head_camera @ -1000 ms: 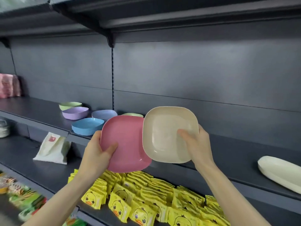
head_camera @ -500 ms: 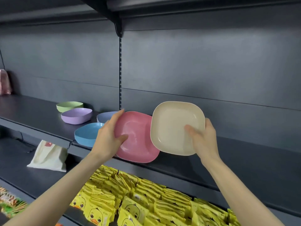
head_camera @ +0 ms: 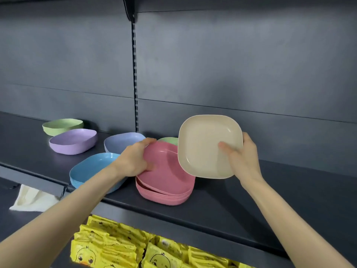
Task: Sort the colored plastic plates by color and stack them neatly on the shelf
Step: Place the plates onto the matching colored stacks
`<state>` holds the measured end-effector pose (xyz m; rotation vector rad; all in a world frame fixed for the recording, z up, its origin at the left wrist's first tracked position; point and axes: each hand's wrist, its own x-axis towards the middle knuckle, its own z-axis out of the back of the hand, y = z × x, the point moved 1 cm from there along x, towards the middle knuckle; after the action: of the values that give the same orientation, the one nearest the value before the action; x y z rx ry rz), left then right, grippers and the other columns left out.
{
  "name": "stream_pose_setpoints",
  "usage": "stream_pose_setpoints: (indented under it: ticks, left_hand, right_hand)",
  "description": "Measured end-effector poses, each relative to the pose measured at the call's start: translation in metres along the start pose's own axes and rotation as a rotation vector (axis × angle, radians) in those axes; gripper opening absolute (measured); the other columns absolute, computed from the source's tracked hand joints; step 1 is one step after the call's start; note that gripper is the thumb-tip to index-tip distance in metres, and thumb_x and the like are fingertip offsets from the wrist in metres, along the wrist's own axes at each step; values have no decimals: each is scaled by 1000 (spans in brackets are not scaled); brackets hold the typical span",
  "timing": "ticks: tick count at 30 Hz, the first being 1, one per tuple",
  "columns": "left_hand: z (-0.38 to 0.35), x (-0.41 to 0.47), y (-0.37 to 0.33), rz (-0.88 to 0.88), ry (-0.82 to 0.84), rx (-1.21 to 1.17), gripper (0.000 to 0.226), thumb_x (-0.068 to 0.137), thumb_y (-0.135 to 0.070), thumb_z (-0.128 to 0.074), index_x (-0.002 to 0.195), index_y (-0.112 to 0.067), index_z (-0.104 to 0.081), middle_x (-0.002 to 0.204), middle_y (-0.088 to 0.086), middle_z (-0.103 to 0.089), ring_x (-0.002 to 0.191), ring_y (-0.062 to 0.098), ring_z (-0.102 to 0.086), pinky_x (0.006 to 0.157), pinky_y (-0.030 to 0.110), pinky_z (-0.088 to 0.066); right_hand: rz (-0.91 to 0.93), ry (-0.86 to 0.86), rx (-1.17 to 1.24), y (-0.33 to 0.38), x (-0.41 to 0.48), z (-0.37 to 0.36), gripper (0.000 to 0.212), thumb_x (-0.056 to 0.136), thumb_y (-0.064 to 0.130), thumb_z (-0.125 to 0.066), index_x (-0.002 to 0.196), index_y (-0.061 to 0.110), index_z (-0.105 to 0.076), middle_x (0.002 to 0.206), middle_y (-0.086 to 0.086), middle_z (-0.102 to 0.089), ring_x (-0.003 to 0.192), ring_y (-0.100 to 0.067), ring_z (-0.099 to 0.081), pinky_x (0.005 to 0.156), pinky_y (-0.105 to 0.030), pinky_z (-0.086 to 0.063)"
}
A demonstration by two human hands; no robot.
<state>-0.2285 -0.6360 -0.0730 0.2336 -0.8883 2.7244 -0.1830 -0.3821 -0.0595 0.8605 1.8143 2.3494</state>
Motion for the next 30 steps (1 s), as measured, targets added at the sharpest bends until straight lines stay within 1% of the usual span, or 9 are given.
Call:
stream_pose_setpoints:
  ticks: [4,8,11,14,16,18,21,25,30]
  left_hand:
    - [-4,14,12,-28,142,133,77,74,-18,-76,140,-20,-37,133,6,-49,120,23,-48,94,23,-37]
    - [-9,20,16,-51,206,256,66,69,-27,-80,127,-15,-49,119,9,-44,108,28,-51,91,28,-40]
    - [-14,22,19,-98,235,329,64,67,-40,-79,119,-13,-52,111,7,-41,111,27,-45,91,31,-40]
    - [-9,25,17,-181,287,328,91,56,-59,-76,129,-15,-44,120,3,-35,120,23,-34,99,32,-35]
    - [-2,30,5,-225,327,86,114,43,-70,-67,139,-20,-35,128,-4,-37,124,16,-36,105,32,-35]
    - [-4,40,-12,-276,304,-185,104,44,-66,-69,136,-26,-39,120,-11,-51,113,9,-52,101,32,-42]
    - [-17,64,-36,-336,226,-344,71,63,-49,-75,124,-30,-45,97,-9,-66,87,14,-65,87,41,-52]
    - [-40,101,-53,-404,145,-331,53,78,-16,-71,124,-17,-44,99,-3,-62,96,25,-58,86,38,-49]
    - [-59,137,-65,-457,149,-261,57,75,-10,-72,125,-19,-45,84,-8,-58,85,21,-53,69,23,-39]
  right_hand:
    - [-26,-36,-32,-3,1,-10,25,84,12,-62,104,20,-49,96,6,-59,92,-20,-57,74,-33,-46]
    - [-39,-76,-68,-3,1,-20,28,83,12,-63,106,19,-49,100,3,-60,94,-22,-57,75,-33,-45]
    - [-48,-110,-99,-5,0,-25,28,82,13,-64,105,20,-49,102,1,-60,94,-23,-57,77,-35,-47]
    - [-61,-147,-109,-7,-2,-26,27,83,13,-64,104,19,-49,101,0,-60,94,-24,-58,77,-36,-47]
    - [-64,-168,-117,-8,0,-25,28,83,13,-64,105,18,-49,103,0,-60,94,-23,-58,76,-35,-46]
    - [-67,-172,-120,-9,3,-24,28,83,13,-64,106,18,-49,103,0,-60,93,-22,-58,75,-34,-46]
    - [-67,-154,-150,-11,11,-21,29,84,13,-63,107,18,-46,97,6,-57,92,-20,-57,68,-32,-46]
    - [-67,-57,-191,-17,28,-9,42,88,12,-57,121,25,-36,100,20,-49,94,-9,-52,77,-32,-46]
    - [-116,87,-349,-36,63,17,35,85,11,-62,113,26,-48,106,4,-59,101,-20,-57,81,-34,-49]
